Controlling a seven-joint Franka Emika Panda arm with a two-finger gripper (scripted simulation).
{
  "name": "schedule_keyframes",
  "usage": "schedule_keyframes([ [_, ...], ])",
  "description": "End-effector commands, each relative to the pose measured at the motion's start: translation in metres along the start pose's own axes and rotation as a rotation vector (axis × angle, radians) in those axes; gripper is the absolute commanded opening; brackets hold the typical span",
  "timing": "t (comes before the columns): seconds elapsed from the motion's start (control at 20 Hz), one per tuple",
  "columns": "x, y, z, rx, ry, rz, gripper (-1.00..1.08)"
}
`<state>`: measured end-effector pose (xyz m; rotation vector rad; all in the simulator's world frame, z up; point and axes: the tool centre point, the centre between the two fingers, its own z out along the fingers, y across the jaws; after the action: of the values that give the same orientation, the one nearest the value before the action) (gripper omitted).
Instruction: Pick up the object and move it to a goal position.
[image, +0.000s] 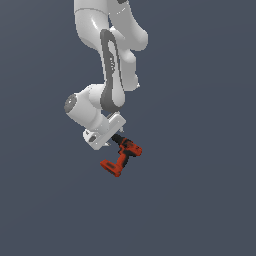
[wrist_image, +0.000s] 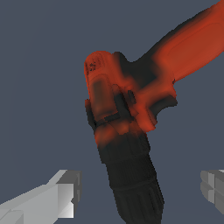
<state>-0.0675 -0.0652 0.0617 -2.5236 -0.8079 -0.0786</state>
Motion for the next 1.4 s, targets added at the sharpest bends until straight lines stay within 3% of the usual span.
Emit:
schedule_keyframes([
  [0.0, -0.002, 0.000, 0.003, 0.020, 0.023, -0.037, 1.08],
  [0.6, -0.008, -0.001, 0.008, 0.068, 0.096, -0.140, 1.08],
  [1.35, -0.006, -0.004, 0.033, 0.071, 0.103, -0.148, 1.08],
])
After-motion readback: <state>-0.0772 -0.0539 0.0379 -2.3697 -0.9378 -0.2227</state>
